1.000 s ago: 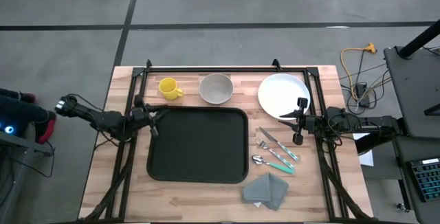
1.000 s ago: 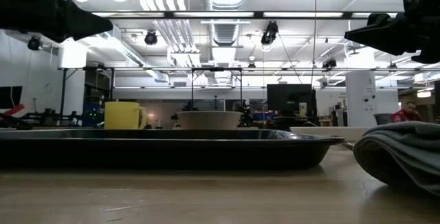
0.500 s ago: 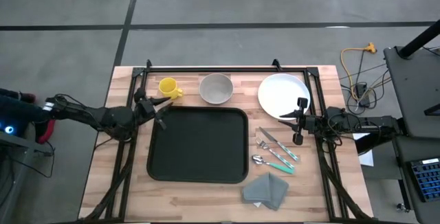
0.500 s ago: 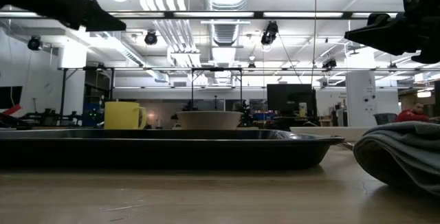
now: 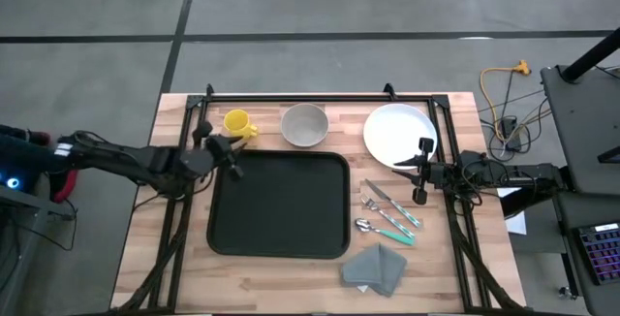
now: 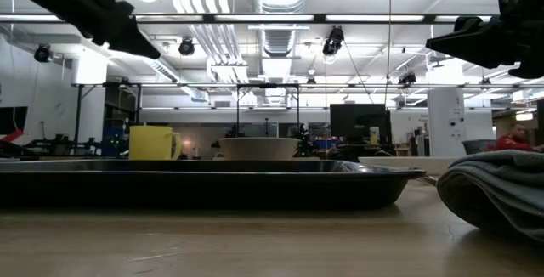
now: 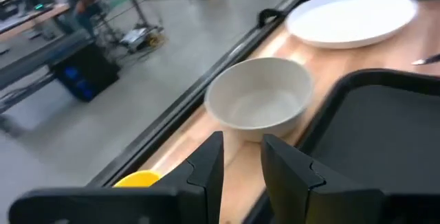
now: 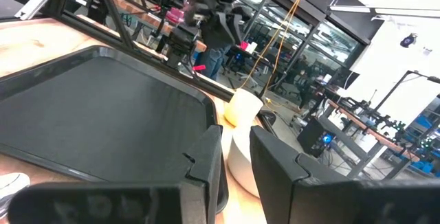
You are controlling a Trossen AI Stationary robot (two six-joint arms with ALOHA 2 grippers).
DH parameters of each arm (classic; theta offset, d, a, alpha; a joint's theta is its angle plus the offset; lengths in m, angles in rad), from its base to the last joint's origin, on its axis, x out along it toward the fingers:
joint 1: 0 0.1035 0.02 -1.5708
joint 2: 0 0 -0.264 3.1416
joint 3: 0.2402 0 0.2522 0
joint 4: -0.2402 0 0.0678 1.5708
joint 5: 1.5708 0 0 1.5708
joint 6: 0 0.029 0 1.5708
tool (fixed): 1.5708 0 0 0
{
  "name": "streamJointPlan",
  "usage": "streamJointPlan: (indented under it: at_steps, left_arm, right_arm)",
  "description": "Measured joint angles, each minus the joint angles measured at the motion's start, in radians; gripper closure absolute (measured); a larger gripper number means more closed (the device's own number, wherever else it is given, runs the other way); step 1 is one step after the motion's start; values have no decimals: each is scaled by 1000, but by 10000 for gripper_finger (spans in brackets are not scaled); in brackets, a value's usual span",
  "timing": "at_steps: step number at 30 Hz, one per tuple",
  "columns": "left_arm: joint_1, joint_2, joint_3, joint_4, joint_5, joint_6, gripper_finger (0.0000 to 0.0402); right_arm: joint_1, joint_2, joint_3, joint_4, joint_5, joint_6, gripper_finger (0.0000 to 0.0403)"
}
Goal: Set up tray
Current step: Put the yellow cup on the top left of the black serving tray
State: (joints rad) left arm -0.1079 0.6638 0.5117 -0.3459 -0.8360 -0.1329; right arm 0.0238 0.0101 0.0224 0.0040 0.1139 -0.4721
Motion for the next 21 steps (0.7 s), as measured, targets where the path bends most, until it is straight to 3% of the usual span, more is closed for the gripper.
streamJointPlan:
  at_steps: [4, 11, 17, 21]
  left_arm:
    - [111, 4, 2, -26, 27, -2, 322]
    - [337, 33, 4, -28, 294, -13, 322]
    - [511, 119, 26, -41, 357, -11, 322]
    - [609, 187, 65, -47, 475, -8, 322]
  right_arm:
    - [0, 0, 0, 0, 0, 0, 335]
    - [0, 0, 0, 0, 0, 0, 335]
    - [0, 0, 0, 0, 0, 0, 335]
    - [0, 0, 0, 0, 0, 0, 335]
